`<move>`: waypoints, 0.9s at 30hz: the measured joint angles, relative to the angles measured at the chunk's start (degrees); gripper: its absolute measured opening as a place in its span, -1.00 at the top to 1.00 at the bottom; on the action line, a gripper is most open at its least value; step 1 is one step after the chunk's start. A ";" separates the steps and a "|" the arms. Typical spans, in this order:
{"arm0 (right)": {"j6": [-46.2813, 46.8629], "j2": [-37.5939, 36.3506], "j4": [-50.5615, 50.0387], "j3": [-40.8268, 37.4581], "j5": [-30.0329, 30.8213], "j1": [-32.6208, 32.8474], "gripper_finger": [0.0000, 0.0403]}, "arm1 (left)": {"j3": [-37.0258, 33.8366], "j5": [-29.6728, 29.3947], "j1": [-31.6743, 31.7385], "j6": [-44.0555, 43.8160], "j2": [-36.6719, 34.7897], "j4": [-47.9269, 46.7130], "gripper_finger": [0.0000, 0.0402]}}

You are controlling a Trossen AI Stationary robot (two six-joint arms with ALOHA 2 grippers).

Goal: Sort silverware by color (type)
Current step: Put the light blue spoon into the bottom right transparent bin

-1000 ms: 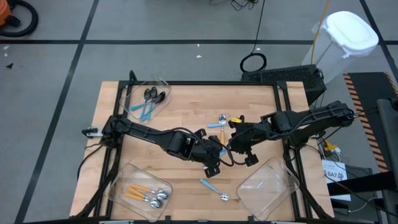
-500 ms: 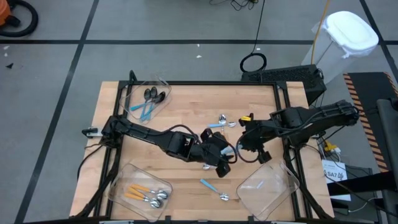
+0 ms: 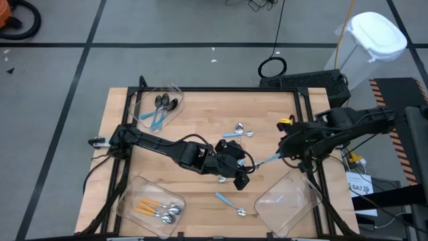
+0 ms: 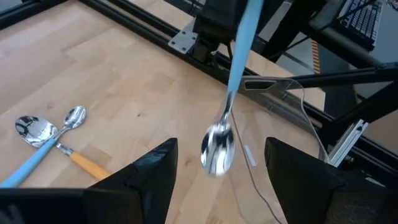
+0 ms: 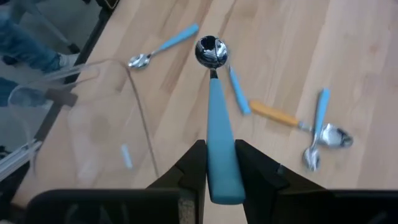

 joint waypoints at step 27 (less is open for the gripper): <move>30.95 -7.29 -13.55 -0.04 -2.26 28.19 0.70 | 0.00 -1.95 -1.31 -2.13 0.07 -4.32 -0.19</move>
